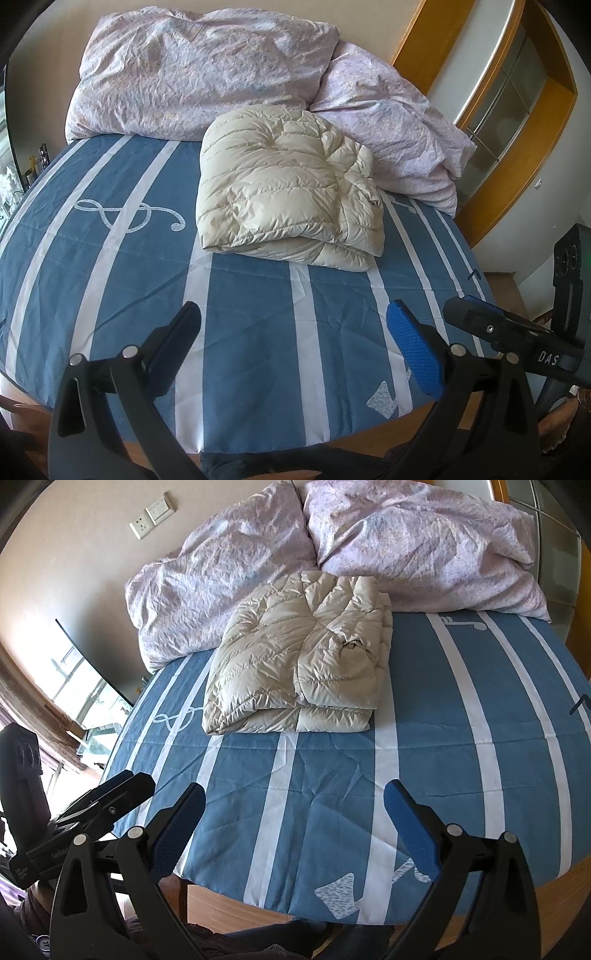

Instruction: Fold large clothes

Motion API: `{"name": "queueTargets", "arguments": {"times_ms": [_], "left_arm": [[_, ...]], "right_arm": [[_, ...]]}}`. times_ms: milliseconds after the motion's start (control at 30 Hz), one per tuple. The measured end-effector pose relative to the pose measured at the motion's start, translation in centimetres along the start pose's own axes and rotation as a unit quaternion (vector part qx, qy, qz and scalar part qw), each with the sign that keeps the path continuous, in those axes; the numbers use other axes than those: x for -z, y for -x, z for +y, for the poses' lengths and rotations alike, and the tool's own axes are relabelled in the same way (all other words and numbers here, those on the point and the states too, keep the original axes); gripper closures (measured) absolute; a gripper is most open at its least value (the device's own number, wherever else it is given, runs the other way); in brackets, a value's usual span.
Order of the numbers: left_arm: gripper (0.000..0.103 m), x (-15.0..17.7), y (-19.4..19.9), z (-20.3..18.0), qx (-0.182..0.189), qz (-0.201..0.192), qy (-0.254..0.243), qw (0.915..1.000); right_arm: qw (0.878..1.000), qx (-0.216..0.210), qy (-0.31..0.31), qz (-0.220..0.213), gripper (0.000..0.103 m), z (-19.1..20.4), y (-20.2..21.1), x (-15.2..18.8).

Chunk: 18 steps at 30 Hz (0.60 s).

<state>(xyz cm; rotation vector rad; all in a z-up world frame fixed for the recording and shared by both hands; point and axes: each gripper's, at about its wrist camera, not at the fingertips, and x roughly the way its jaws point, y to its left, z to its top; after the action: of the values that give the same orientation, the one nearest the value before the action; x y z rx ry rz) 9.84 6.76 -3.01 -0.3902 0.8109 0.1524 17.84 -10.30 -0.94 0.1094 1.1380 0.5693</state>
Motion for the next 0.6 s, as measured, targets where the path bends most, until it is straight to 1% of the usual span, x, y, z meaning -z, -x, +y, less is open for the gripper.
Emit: {"name": "queueTargets", "arguments": {"times_ms": [600], "left_arm": [[0.003,-0.03,-0.16,0.40,-0.004,0.002,0.001,1.0000]], "right_arm": [[1.000,-0.002,0.004,0.003,0.004,0.28,-0.26,-0.04]]}}
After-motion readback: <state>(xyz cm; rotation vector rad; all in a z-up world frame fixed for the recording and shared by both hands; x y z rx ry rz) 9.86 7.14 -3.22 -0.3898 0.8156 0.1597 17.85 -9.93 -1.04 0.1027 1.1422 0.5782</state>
